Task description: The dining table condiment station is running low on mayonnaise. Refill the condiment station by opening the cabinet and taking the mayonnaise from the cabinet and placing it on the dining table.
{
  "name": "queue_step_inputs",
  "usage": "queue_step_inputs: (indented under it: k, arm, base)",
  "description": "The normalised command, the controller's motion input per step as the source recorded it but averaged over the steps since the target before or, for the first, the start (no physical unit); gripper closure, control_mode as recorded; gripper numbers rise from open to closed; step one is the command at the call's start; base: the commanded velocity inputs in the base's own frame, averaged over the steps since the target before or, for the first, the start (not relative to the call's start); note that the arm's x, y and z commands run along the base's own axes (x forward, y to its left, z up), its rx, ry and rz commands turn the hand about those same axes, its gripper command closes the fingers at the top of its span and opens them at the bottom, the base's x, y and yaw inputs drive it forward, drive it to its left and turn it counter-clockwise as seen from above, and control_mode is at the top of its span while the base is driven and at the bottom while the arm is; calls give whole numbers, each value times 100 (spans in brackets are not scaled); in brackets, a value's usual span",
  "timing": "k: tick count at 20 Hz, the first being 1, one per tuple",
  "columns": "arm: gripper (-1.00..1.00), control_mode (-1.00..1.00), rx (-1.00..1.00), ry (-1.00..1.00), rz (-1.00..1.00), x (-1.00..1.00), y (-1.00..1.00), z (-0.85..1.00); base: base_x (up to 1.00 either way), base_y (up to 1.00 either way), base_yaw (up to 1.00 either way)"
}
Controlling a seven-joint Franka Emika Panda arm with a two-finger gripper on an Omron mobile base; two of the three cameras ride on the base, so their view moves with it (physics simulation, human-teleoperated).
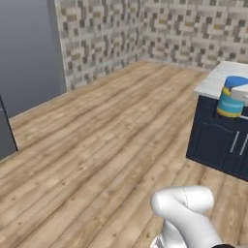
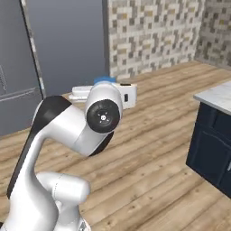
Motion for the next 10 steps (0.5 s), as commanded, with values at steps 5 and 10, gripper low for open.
queue_step_inputs:
  k: [5, 10]
  arm:
    - [100, 100, 0, 0, 0, 0, 0, 0]
    - [100, 100, 0, 0, 0, 0, 0, 0]
  base:
    - [47, -33, -56]
    - [79, -38, -46]
